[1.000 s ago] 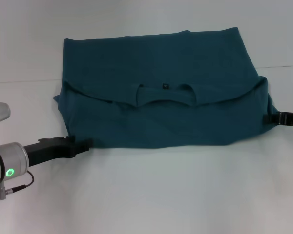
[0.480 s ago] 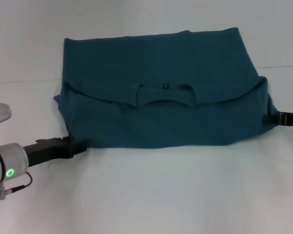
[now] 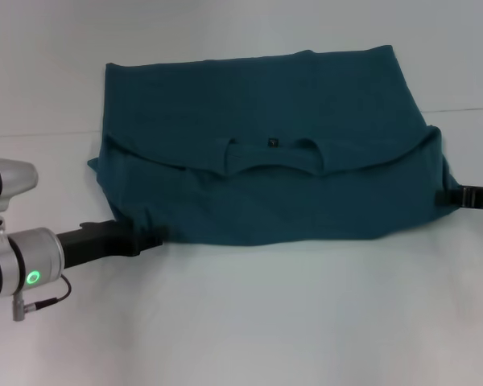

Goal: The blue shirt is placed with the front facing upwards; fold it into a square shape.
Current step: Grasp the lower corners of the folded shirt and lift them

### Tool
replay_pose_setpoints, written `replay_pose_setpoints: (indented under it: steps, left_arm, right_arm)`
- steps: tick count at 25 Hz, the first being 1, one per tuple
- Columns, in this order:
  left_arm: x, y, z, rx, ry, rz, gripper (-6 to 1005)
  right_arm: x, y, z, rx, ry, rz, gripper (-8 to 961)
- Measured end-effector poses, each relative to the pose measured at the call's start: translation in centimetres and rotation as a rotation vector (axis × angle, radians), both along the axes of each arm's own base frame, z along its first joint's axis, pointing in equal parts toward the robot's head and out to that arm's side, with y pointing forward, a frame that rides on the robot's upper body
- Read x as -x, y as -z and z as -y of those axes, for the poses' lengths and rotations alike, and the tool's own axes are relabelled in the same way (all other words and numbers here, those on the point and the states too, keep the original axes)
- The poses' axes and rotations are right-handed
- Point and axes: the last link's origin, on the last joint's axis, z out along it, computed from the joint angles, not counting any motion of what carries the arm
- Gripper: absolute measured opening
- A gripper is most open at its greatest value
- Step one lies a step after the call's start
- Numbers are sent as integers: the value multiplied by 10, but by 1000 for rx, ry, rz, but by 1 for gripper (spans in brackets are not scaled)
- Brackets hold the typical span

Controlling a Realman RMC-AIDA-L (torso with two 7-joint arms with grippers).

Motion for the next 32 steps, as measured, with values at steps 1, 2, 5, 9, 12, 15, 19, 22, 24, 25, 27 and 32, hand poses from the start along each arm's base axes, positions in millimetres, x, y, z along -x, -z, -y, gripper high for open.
replay_pose_setpoints:
  steps: [1,2,5,9,12,15,19,22,24,25,27,32]
  left_arm:
    - [-1,0,0,-1,3,3,628]
    - [-2,-1,-1,-2,6,5,628]
    - [-2,-3,-3,-12,10,-4,628]
    - [-1,-4,-7,-27,8,-25,628]
    - [1,-5,-8,-36,2,-35,627]
    - [2,-4,-7,-33,-1,-38,627]
    - [4,-3,-4,-23,-1,-41,627]
    - [6,-1,-2,-16,-2,-46,626]
    - [7,-1,-1,-17,-6,-49,626]
    - [8,-1,0,-18,-7,-49,626]
    - [8,-1,0,-18,-8,-50,626]
    - [5,1,-1,-11,-2,-49,626]
  right_arm:
    - [-1,0,0,0,1,0,28]
    - [-1,0,1,0,2,0,28]
    - [-1,0,1,0,4,-1,28]
    - [-2,2,2,2,5,-2,28]
    - [-1,2,2,3,5,-3,28]
    - [-1,3,2,4,4,-3,28]
    - [-1,3,3,4,5,-4,28]
    - [-2,3,3,4,6,-4,28]
    - [-2,3,3,4,6,-3,28]
    - [-2,3,3,5,6,-3,28]
    - [-2,3,3,5,6,-3,28]
    - [-2,3,3,6,5,-1,28]
